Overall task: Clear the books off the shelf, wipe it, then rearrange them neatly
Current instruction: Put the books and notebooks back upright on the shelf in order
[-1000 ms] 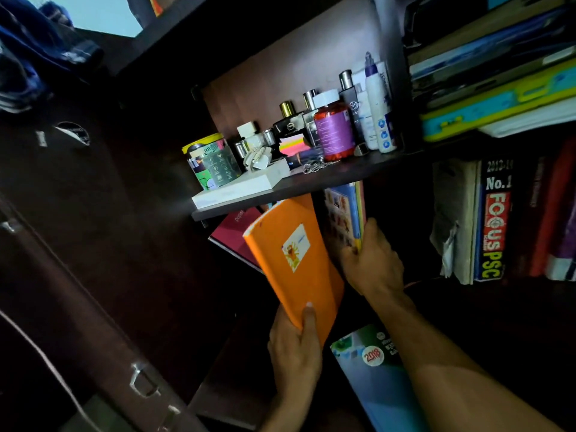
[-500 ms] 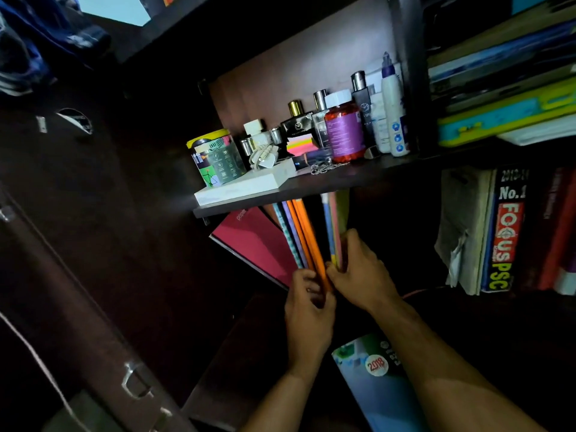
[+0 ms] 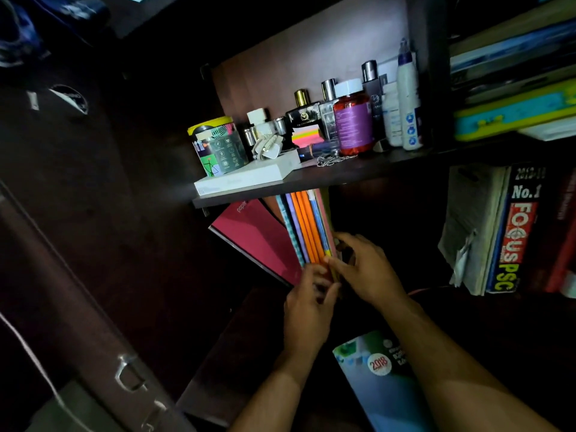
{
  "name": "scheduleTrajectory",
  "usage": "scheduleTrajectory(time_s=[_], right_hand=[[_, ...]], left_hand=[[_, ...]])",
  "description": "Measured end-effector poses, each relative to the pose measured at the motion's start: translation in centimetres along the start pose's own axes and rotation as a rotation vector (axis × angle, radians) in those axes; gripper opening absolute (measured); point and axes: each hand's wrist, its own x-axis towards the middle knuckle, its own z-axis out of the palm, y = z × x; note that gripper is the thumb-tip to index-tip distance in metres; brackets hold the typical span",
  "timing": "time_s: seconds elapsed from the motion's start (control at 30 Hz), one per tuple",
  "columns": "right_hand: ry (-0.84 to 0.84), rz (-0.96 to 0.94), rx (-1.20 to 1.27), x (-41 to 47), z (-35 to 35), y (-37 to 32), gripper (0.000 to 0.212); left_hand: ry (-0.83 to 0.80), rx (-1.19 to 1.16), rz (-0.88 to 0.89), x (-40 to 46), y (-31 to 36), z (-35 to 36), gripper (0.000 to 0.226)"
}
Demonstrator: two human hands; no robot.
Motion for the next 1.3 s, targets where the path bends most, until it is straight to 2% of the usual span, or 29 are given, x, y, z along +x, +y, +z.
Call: scheduleTrajectory(time_s=[0.1, 0.2, 0.27, 0.37, 0.43, 0.5, 0.57, 0.63, 0.8, 0.9, 1.03, 1.13, 1.23, 1.3], right_hand=[[0.051, 0.003, 0.018, -0.3, 0.6, -0.6, 0.049], [0.055, -0.005, 0.04, -0.4, 1.0, -0.9, 0.057], [0.041, -0.003, 0.049, -0.2, 0.8, -0.8, 0.057], [0.01, 0.015, 0.047, -0.2, 0.5, -0.8, 0.059], [-0.004, 0.025, 0.055, -0.3, 0.3, -0.8, 0.061], [-0.015, 0.043, 0.077, -0.3, 0.1, -0.9, 0.059], [-0.02, 0.066, 0.099, -0.3, 0.0, -0.9, 0.05], [-0.014, 0.092, 0.099, -0.4, 0.0, -0.6, 0.041], [-0.045, 0.149, 0.011, -0.7, -0.3, -1.2, 0.027], [-0.076, 0.244, -0.087, -1.3, -1.4, -1.6, 0.038], [-0.153, 0.234, -0.546, -6.8, -6.1, -1.7, 0.055], [-0.217, 0.373, -0.76, -13.4, -9.7, -2.0, 0.063], [-0.195, 0.442, -0.622, -18.3, -11.1, -2.3, 0.076], [-0.126, 0.438, -0.537, -19.9, -11.1, -2.6, 0.073]], left_hand=[[-0.089, 0.14, 0.098, -0.1, -0.4, 0.4, 0.027], [-0.071, 0.282, 0.114, -0.1, -0.4, 0.5, 0.03], [-0.068, 0.327, 0.095, -0.1, 0.0, 0.2, 0.03], [-0.108, 0.234, -0.032, 0.0, 0.1, -0.1, 0.02], [-0.211, 0.067, -0.115, -0.2, -0.3, -0.4, 0.026], [-0.432, -0.019, -0.108, -1.2, -0.3, -0.9, 0.035], [-0.661, 0.056, 0.011, -2.7, 0.0, -1.7, 0.049], [-0.735, 0.134, 0.092, -3.5, -0.1, -2.0, 0.056], [-0.697, 0.1, 0.157, -3.1, -0.2, -1.7, 0.049], [-0.628, 0.046, 0.209, -3.1, -0.8, -1.4, 0.051], [-0.557, -0.05, 0.267, -2.7, -1.1, -0.7, 0.046], [-0.499, -0.015, 0.281, -2.8, -1.4, -0.5, 0.042], [-0.501, -0.04, 0.203, -3.2, -0.8, -0.8, 0.046], [-0.544, -0.085, 0.13, -3.5, -0.1, -1.4, 0.043]])
